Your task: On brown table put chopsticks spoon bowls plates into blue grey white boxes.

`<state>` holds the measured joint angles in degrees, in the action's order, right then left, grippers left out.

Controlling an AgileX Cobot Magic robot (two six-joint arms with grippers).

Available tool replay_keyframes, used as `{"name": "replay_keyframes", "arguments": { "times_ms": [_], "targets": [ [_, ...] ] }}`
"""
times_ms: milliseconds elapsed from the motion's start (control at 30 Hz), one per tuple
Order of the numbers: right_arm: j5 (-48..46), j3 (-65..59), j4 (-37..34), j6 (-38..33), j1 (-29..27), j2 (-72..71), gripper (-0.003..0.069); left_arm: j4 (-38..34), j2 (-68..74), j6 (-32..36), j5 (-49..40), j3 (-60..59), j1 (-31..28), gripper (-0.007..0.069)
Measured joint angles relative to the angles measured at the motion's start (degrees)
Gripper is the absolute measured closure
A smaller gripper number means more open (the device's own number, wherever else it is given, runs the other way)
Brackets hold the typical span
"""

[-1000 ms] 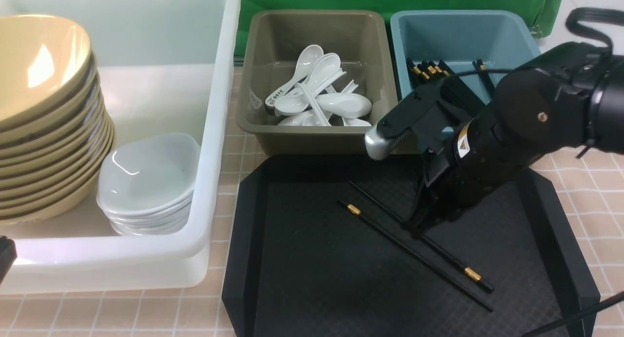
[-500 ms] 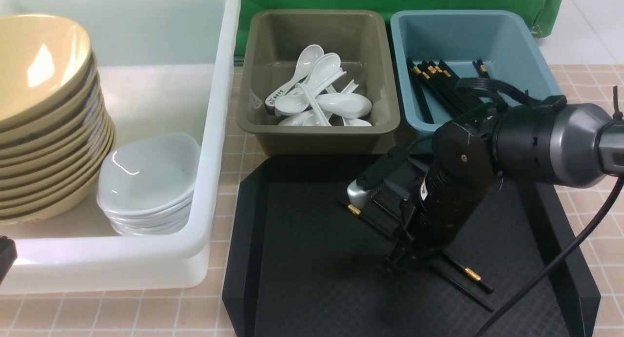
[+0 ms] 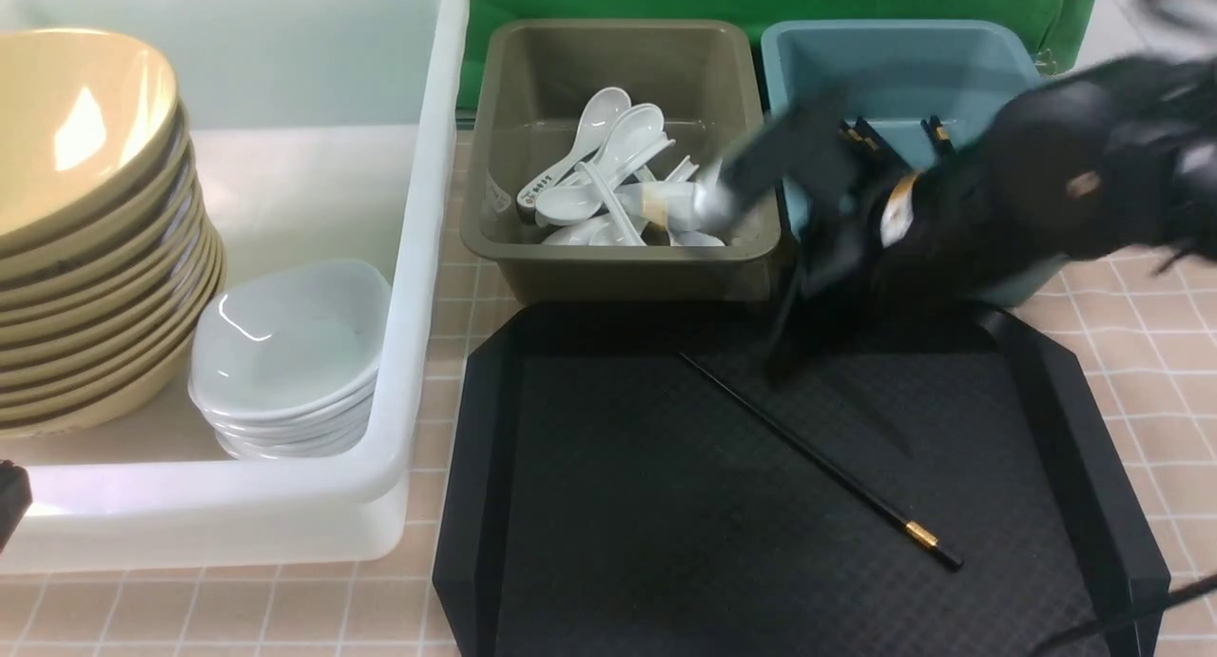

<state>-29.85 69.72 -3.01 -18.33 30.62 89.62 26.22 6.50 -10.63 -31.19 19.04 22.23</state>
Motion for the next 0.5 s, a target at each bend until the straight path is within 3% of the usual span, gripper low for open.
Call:
{"name": "replay_keyframes", "arguments": {
  "times_ms": [33, 67, 133, 233, 333, 500],
  "targets": [
    [8.0, 0.2, 0.7, -0.1, -1.4, -1.1, 0.0594, 0.0, 0.0, 0.0, 0.0, 0.0, 0.0, 0.0631],
    [8.0, 0.2, 0.8, -0.1, -1.7, -1.2, 0.0594, 0.0, 0.0, 0.0, 0.0, 0.0, 0.0, 0.0631],
    [22.6, 0.5, 1.2, 0.1, -5.5, -0.5, 0.0592, 0.0, 0.0, 0.0, 0.0, 0.0, 0.0, 0.0631],
    [31.4, 2.0, 1.3, 2.0, -10.1, 3.4, 0.0572, 0.0, 0.0, 0.0, 0.0, 0.0, 0.0, 0.0631],
    [32.1, 4.2, 1.3, 4.6, -13.3, 7.2, 0.0529, 0.0, 0.0, 0.0, 0.0, 0.0, 0.0, 0.0631],
    [18.6, 9.4, 1.4, 7.6, -16.3, 12.2, 0.0347, 0.0, 0.0, -0.1, 0.0, 0.0, 0.0, 0.0631]
  ]
}}
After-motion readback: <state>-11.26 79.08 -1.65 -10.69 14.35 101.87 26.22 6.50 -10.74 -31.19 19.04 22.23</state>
